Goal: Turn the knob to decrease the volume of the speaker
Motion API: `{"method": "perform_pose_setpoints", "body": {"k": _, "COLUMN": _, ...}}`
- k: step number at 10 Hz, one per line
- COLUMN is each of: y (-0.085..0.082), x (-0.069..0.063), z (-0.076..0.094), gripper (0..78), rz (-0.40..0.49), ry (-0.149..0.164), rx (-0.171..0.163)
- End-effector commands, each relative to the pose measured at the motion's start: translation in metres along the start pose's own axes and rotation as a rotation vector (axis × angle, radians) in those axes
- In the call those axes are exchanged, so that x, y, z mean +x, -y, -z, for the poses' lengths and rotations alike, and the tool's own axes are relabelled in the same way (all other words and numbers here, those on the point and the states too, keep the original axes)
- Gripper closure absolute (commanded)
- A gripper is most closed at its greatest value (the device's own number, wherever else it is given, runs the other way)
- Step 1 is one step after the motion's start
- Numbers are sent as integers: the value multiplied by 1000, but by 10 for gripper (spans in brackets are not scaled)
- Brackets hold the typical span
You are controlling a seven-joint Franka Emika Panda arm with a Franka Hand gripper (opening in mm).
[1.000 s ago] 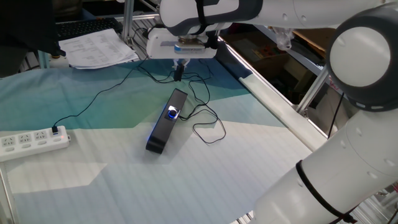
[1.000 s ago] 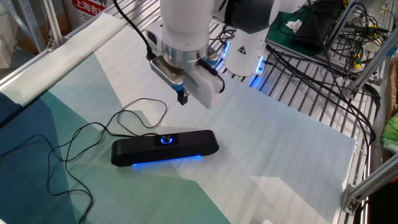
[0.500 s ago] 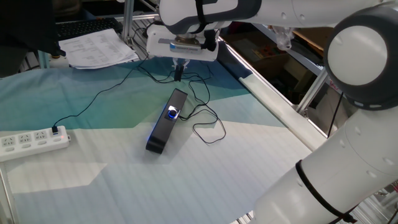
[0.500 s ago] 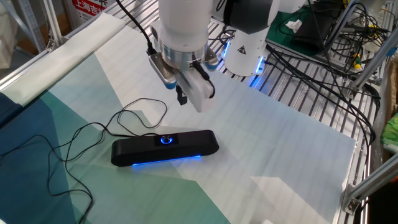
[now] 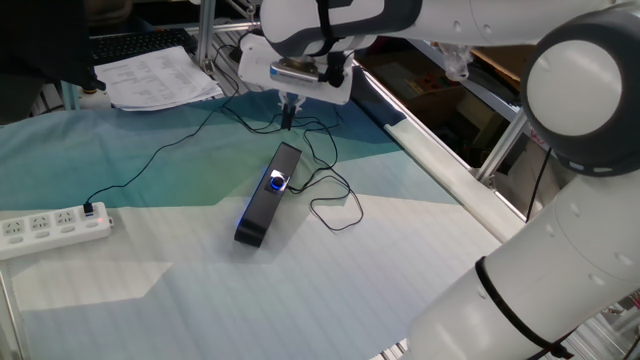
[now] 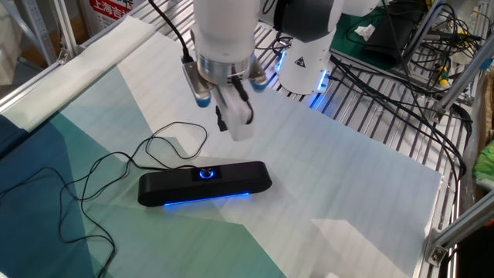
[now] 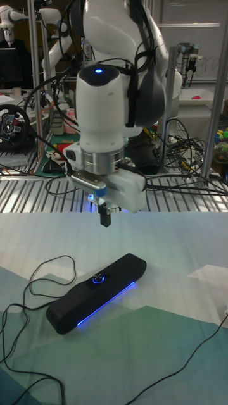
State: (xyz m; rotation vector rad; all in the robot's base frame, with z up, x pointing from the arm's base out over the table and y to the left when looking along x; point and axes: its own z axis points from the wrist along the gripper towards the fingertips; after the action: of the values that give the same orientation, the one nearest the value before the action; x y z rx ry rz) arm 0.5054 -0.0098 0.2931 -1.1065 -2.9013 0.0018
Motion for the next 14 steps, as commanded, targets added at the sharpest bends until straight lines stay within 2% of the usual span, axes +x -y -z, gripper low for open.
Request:
{"method": "perform_pose_setpoints", "body": {"k": 1, "y": 4, "x": -23, "z": -8, "gripper": 776, "rz": -240, "ry": 58, "rx": -53}}
{"method": "perform_pose_setpoints", "body": {"k": 5, "y": 8, "x": -41, "z": -18, "gripper": 776, "rz": -325, "ry": 62, "rx": -62}}
{"method": "perform_pose_setpoints", "body": {"k": 7, "y": 12, "x": -46, "z": -25, "gripper": 776, "rz": -330, "ry": 67, "rx": -63}}
{"method": "perform_pose_setpoints", "body": {"k": 10, "y": 15, "x": -46, "z": -31, "gripper": 776, "rz": -361, "ry": 82, "rx": -80}}
{"method": "perform_pose_setpoints", "body": {"k": 14, "y": 15, "x": -46, "z": -31, "gripper": 776, "rz": -375, "ry": 103, "rx": -103}}
